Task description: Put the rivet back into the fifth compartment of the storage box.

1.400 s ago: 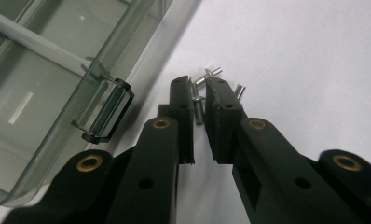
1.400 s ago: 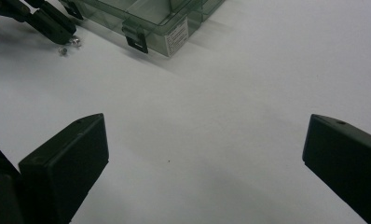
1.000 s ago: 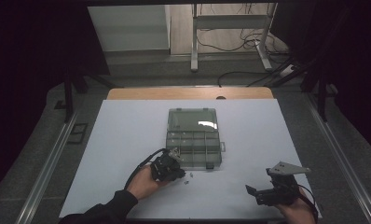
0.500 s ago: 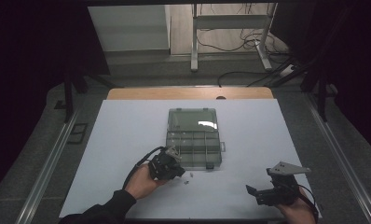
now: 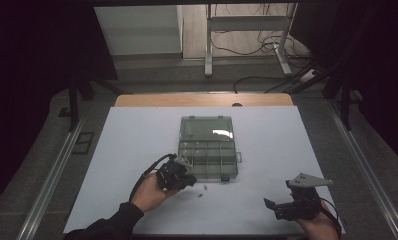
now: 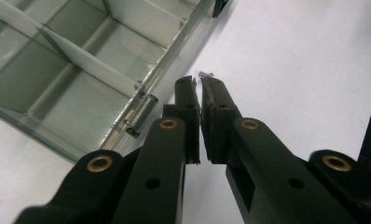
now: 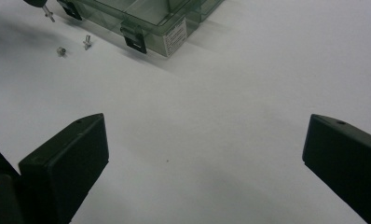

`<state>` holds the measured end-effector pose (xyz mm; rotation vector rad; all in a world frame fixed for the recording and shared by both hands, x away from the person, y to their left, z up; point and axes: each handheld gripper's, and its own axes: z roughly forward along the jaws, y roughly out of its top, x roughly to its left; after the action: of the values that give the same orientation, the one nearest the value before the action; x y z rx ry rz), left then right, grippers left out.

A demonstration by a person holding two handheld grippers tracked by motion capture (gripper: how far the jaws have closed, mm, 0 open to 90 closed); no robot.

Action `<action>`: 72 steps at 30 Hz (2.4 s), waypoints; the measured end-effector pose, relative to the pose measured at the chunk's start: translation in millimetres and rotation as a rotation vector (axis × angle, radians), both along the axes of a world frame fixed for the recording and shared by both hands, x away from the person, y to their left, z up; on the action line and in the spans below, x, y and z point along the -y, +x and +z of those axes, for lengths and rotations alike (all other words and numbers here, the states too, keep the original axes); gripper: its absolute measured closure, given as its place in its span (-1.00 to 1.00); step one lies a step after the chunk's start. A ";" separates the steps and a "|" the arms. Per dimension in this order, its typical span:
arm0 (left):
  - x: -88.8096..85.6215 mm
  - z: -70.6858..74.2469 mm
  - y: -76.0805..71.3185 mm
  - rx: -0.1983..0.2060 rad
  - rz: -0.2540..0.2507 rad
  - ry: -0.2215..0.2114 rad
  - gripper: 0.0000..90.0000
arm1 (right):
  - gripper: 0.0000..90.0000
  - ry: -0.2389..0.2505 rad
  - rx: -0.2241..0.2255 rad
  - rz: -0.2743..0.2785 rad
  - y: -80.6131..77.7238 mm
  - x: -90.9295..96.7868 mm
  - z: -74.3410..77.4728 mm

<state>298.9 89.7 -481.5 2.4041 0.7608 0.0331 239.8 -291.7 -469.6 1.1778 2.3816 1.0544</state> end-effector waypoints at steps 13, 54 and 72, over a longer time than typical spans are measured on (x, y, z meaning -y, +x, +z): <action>-15.7 16.5 8.3 0.033 0.057 -0.030 0.93 | -1.00 -0.001 -0.001 -0.001 0.3 -0.2 -0.3; -27.2 -10.8 44.4 0.032 0.163 -0.021 0.91 | -1.00 0.025 0.034 -0.028 -6.3 3.9 4.3; -32.2 -0.7 37.5 0.041 0.181 -0.075 0.46 | -1.00 0.033 0.025 -0.028 -5.2 5.0 3.7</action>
<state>336.4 121.9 -482.1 2.2504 0.9421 0.1241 234.6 -296.7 -465.8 1.1979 2.3312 1.0966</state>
